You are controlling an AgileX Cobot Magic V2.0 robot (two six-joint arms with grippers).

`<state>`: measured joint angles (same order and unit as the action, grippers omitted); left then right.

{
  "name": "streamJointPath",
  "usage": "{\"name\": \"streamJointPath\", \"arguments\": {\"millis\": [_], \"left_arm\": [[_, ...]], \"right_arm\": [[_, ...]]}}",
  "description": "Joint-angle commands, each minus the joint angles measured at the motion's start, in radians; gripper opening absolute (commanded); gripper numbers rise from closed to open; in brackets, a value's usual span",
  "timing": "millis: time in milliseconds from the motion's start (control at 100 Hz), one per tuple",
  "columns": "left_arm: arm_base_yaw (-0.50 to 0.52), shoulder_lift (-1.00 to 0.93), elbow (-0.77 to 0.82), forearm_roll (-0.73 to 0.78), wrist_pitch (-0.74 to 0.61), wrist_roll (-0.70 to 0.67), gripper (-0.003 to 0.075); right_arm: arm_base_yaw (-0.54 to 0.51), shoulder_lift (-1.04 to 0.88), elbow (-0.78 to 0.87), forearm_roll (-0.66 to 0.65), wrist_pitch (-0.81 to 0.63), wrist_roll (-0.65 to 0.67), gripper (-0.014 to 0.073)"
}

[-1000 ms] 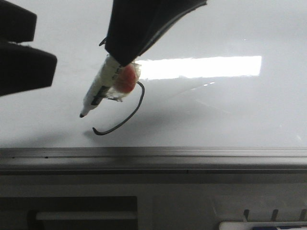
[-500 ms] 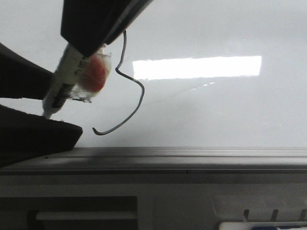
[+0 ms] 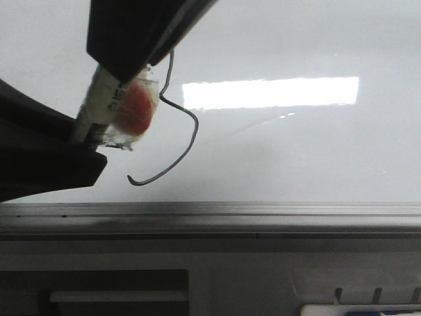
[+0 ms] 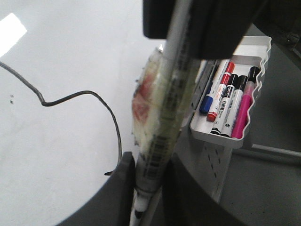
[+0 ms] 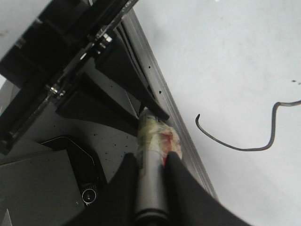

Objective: Write number 3 on whiteboard

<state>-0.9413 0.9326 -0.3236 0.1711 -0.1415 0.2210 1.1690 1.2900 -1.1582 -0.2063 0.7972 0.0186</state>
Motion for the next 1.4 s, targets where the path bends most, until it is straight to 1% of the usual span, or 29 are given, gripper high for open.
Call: {"name": "streamJointPath", "arguments": {"millis": [0,20,40,50,60,70,90,100,110,120,130,140,160,170,190,210,260,320,370,470,510,690,830,1000,1180,1230,1280,1350,1390], "left_arm": [[-0.006,-0.007,-0.026,-0.020,-0.080,-0.014,-0.0020],[-0.006,-0.007,-0.026,-0.020,-0.080,-0.014,-0.0020],[-0.006,-0.007,-0.026,-0.020,-0.080,-0.014,-0.0020],[-0.006,-0.007,-0.026,-0.020,-0.080,-0.014,-0.0021],[-0.006,-0.007,-0.026,-0.022,-0.080,-0.014,-0.0021],[-0.006,-0.007,-0.026,-0.022,-0.080,-0.014,-0.0020],[-0.006,-0.007,-0.026,-0.030,-0.080,-0.014,-0.0020],[-0.006,-0.007,-0.026,-0.033,-0.080,-0.014,-0.0020],[-0.006,-0.007,-0.026,-0.040,-0.080,-0.014,-0.0021],[-0.006,-0.007,-0.026,-0.045,-0.080,-0.014,-0.0021],[-0.006,-0.007,-0.026,-0.058,-0.080,-0.014,-0.0021],[-0.006,-0.007,-0.026,-0.065,-0.080,-0.014,-0.0021],[-0.006,-0.007,-0.026,-0.095,-0.080,-0.014,-0.0021],[-0.006,-0.007,-0.026,-0.107,-0.080,-0.014,-0.0020],[-0.006,-0.007,-0.026,-0.148,-0.080,-0.017,-0.0021],[-0.006,-0.007,-0.026,-0.198,-0.080,-0.022,-0.0020],[-0.001,-0.007,-0.026,-0.359,-0.080,-0.022,-0.0021],[0.009,0.002,-0.026,-0.581,-0.080,-0.022,-0.0021],[0.021,0.013,-0.026,-0.715,-0.080,-0.022,-0.0021],[0.038,0.044,-0.026,-0.894,-0.080,-0.022,-0.0021],[0.042,0.055,-0.026,-0.926,-0.080,-0.022,-0.0021],[0.043,0.112,-0.027,-1.012,-0.102,-0.022,-0.0021],[0.043,0.133,-0.031,-1.014,-0.150,-0.022,-0.0021],[0.043,0.135,-0.045,-1.014,-0.159,-0.022,-0.0020],[0.043,0.135,-0.044,-1.014,-0.189,-0.022,-0.0015],[0.043,0.135,-0.044,-1.014,-0.191,-0.022,0.0009],[0.043,0.135,-0.044,-1.014,-0.193,-0.022,0.0065],[0.043,0.135,-0.044,-1.014,-0.202,-0.022,0.0193],[0.043,0.135,-0.044,-1.014,-0.220,-0.022,0.0283]], "right_arm": [[0.000,-0.033,-0.036,-0.009,-0.038,0.004,0.0001],[0.000,-0.033,-0.036,-0.009,-0.038,0.004,0.0030],[0.000,-0.033,-0.036,-0.009,-0.038,0.004,0.0082],[0.000,-0.033,-0.036,-0.009,-0.036,0.004,0.0122],[0.000,-0.033,-0.036,-0.009,-0.036,0.004,0.0144],[0.000,-0.033,-0.036,-0.009,-0.036,0.004,0.0190],[0.000,-0.033,-0.036,-0.009,-0.036,0.004,0.0239],[0.000,-0.033,-0.036,-0.013,-0.038,0.004,0.0288],[0.000,-0.033,-0.036,-0.017,-0.039,0.004,0.0314],[0.000,-0.033,-0.036,-0.022,-0.041,0.004,0.0363],[0.000,-0.033,-0.036,-0.025,-0.040,0.004,0.0387],[0.000,-0.033,-0.036,-0.028,-0.040,0.004,0.0433],[0.000,-0.035,-0.037,-0.042,-0.040,0.004,0.0477],[0.000,-0.037,-0.037,-0.052,-0.040,0.004,0.0517],[0.000,-0.040,-0.037,-0.076,-0.040,0.004,0.0569],[0.000,-0.042,-0.037,-0.095,-0.040,0.004,0.0610],[0.000,-0.058,-0.037,-0.157,-0.038,0.019,0.0665],[-0.002,-0.082,-0.037,-0.228,-0.038,0.064,0.0671],[-0.002,-0.104,-0.037,-0.283,-0.036,0.107,0.0671],[-0.002,-0.152,-0.037,-0.370,-0.022,0.174,0.0671],[-0.002,-0.175,-0.037,-0.379,-0.016,0.178,0.0671],[-0.002,-0.228,-0.037,-0.382,0.012,0.205,0.0671],[-0.002,-0.236,-0.035,-0.382,0.031,0.221,0.0671],[-0.002,-0.236,-0.033,-0.382,0.056,0.224,0.0671],[-0.002,-0.236,-0.033,-0.382,0.058,0.256,0.0671],[-0.002,-0.236,-0.033,-0.382,0.058,0.256,0.0671],[-0.002,-0.236,-0.033,-0.382,0.058,0.256,0.0671],[-0.002,-0.236,-0.033,-0.382,0.058,0.256,0.0671],[-0.002,-0.236,-0.033,-0.382,0.058,0.256,0.0671]]}}
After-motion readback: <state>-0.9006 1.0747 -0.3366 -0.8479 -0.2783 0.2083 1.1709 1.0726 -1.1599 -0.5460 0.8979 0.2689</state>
